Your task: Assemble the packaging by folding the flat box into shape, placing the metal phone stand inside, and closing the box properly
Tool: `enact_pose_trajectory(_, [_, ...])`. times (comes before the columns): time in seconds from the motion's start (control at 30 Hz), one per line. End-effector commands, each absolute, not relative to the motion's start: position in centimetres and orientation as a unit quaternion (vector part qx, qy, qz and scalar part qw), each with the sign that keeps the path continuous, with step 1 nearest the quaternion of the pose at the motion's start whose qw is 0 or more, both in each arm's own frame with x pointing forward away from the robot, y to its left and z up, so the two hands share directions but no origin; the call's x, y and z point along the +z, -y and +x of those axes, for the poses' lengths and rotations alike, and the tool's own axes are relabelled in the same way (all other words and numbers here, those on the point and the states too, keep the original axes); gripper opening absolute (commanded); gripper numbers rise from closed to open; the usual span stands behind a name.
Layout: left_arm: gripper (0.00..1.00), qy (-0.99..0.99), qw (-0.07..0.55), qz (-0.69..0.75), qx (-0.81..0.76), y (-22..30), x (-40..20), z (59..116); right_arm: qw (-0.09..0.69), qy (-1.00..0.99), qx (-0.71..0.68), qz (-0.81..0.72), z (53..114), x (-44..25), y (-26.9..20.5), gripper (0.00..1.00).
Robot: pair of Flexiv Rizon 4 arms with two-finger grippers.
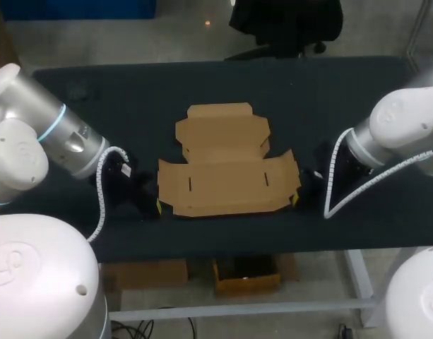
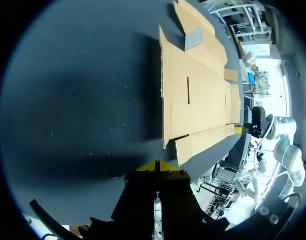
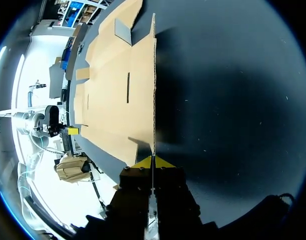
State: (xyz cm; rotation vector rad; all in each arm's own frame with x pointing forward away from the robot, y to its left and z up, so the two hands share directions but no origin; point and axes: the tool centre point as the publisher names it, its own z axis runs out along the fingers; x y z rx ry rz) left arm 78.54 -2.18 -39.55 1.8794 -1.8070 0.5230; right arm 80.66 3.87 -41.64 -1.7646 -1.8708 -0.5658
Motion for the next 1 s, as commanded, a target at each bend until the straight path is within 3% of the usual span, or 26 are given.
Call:
enact_pose_trajectory(0.03, [0.00,0.659,0.241,0.686,0.191,2.8,-40.5,78.8,0.251,0.687,-0.211,-0.649,80.7,-41.7,-4.2,0.00])
enact_pose_trajectory(1.0, [0.00,0.653,0.251,0.687,0.196,4.4,-41.4,79.0,0.248,0.673,-0.212,-0.663,81.5,-42.5,-5.2,0.00])
